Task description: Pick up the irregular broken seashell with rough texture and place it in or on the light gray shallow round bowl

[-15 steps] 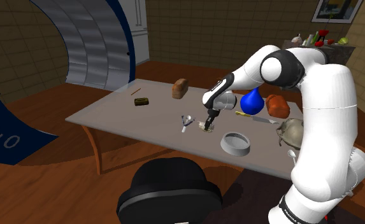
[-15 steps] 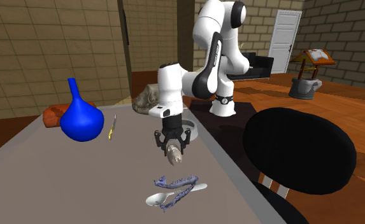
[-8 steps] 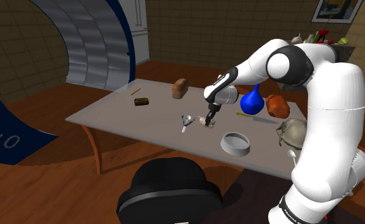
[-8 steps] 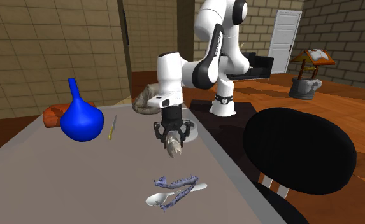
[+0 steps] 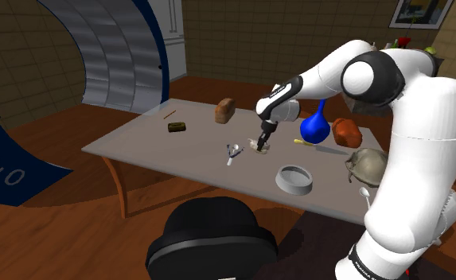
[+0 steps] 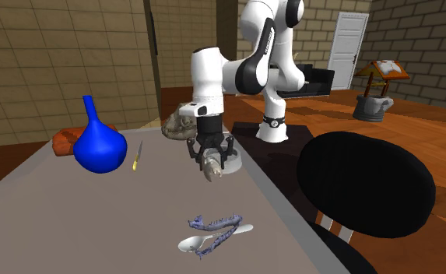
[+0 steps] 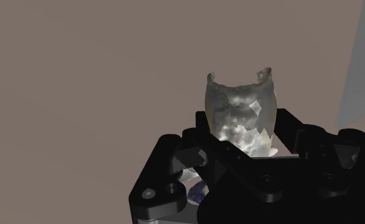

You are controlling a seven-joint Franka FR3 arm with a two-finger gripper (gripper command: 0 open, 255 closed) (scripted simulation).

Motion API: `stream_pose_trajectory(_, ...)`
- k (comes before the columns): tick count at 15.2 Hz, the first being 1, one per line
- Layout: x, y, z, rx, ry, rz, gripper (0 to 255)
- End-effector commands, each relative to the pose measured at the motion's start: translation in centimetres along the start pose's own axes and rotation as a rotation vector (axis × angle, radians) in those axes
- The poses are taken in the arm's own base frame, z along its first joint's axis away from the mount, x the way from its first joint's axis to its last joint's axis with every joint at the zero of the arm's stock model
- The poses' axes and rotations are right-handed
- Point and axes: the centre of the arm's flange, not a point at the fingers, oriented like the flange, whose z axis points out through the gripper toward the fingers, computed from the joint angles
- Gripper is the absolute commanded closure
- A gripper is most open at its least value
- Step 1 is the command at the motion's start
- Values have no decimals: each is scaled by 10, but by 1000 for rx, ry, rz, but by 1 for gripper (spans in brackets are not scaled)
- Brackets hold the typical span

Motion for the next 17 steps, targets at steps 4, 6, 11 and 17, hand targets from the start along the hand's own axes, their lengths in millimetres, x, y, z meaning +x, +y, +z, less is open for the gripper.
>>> stream_pose_trajectory(4,5,-1,-27,0,0,0,255)
stream_pose_trajectory(6,6,-1,-35,0,0,0,255)
stream_pose_trajectory(11,-56,-18,-47,0,0,0,255)
stream_pose_trajectory(17,-132,-38,-61,0,0,0,255)
